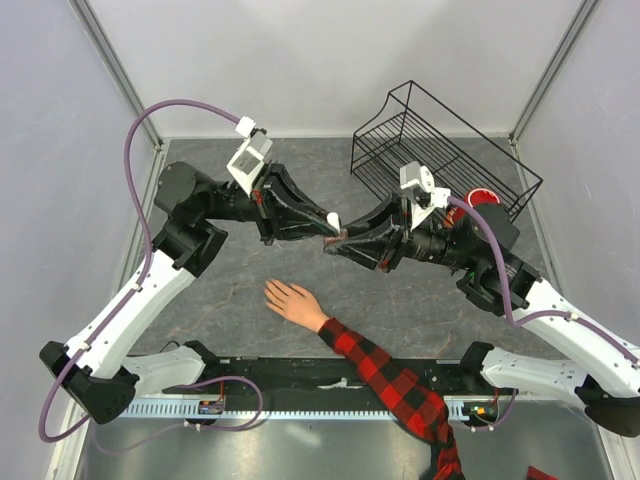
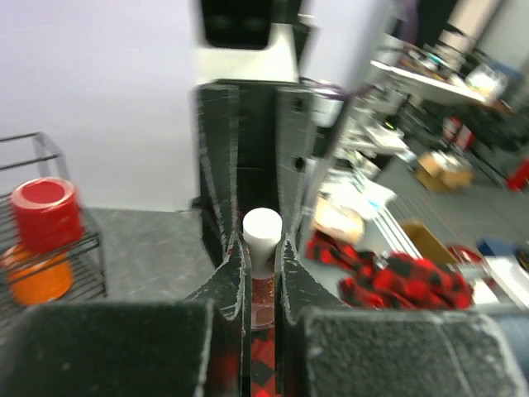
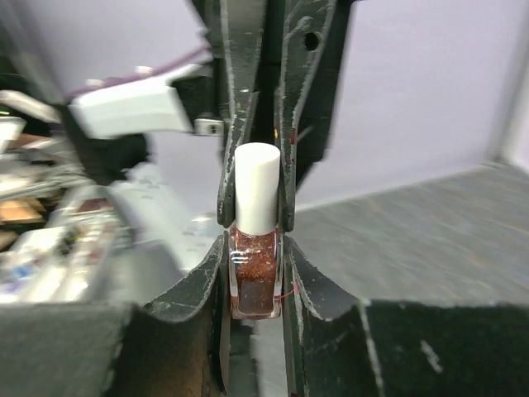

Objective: Paint the nails

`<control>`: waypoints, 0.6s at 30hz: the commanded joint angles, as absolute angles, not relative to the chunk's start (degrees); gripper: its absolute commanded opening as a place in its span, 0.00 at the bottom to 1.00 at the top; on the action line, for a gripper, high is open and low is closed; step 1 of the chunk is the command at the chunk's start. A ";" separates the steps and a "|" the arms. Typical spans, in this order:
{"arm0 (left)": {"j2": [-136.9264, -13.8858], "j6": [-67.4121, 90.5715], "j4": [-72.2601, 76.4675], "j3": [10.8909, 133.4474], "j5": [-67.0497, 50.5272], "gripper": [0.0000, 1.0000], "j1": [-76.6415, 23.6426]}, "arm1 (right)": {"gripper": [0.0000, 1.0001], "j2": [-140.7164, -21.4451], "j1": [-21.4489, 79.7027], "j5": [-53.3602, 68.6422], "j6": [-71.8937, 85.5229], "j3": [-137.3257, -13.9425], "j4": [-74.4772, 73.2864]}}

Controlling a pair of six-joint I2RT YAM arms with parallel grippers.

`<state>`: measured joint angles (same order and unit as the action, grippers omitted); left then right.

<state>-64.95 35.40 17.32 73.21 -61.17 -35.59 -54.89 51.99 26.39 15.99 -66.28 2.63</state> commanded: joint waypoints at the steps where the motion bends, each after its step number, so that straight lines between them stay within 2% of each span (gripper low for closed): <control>1: -66.80 43.67 24.42 73.39 -74.88 0.02 -34.28 | 0.00 -52.03 52.82 41.66 27.78 -66.53 25.84; 7: -66.62 38.87 14.71 77.43 -73.39 0.02 -33.93 | 0.00 -52.65 52.73 39.03 21.98 -68.38 18.38; 8: -66.27 37.37 12.24 78.74 -72.61 0.06 -33.93 | 0.00 -52.82 52.73 37.46 20.67 -69.25 15.50; 11: -64.17 29.90 2.76 81.03 -65.77 0.37 -33.84 | 0.00 -53.26 52.73 33.94 15.75 -71.01 9.00; 13: -62.59 25.78 0.36 81.73 -63.38 0.49 -33.75 | 0.00 -53.70 52.73 29.28 12.14 -71.89 4.25; 14: -60.75 24.45 -3.22 81.91 -60.76 0.58 -33.75 | 0.00 -53.88 52.73 27.79 11.26 -72.42 3.09; 18: -55.31 19.43 -5.45 80.60 -54.94 0.70 -33.75 | 0.00 -53.96 52.73 21.38 8.18 -73.21 0.18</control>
<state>-61.95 28.53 1.08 79.33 -62.13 -33.80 -54.83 52.60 28.86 13.82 -69.84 2.11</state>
